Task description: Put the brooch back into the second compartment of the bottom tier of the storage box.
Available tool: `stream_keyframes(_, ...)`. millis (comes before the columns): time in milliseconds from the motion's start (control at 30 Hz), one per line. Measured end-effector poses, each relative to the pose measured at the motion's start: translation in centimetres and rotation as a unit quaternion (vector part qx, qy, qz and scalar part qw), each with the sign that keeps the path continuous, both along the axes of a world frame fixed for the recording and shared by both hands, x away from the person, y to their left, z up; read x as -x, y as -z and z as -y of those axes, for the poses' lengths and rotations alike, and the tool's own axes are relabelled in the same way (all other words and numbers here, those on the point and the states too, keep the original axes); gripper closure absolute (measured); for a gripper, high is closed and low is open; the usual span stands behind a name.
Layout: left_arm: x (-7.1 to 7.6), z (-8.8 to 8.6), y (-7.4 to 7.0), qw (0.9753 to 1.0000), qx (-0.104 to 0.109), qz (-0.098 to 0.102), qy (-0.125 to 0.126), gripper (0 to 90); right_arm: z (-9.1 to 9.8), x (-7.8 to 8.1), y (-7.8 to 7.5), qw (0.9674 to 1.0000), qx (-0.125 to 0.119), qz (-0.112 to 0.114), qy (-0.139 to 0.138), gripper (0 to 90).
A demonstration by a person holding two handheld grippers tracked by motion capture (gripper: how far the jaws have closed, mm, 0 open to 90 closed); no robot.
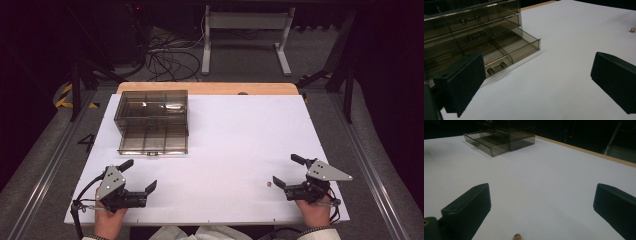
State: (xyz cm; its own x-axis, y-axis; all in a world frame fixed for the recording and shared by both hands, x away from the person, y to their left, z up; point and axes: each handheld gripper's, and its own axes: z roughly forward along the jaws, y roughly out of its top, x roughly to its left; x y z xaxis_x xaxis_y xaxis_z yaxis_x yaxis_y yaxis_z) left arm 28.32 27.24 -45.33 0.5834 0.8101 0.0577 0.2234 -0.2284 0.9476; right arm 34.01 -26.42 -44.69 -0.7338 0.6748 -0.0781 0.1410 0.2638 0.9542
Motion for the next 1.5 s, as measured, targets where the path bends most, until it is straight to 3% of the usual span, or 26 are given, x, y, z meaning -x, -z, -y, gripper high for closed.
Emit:
stream_keyframes(967, 0.0, -0.2, -0.1, 1.0, 0.007, 0.0, -0.001, 1.2, 0.0, -0.1, 0.0, 0.9999, 0.003, -0.01, -0.006, 5.1)
stream_keyframes(1167, 0.1, -0.3, -0.1, 0.9999, 0.011, 0.001, -0.004, 1.2, -0.2, -0.2, -0.4, 0.9998, -0.005, -0.015, -0.01, 5.3)
stream_keyframes(1500, 0.1, -0.3, -0.2, 0.9999, 0.01, 0.004, -0.004, 1.2, -1.6, -0.8, -1.5, 0.9996, 0.009, -0.018, -0.021, 6.3)
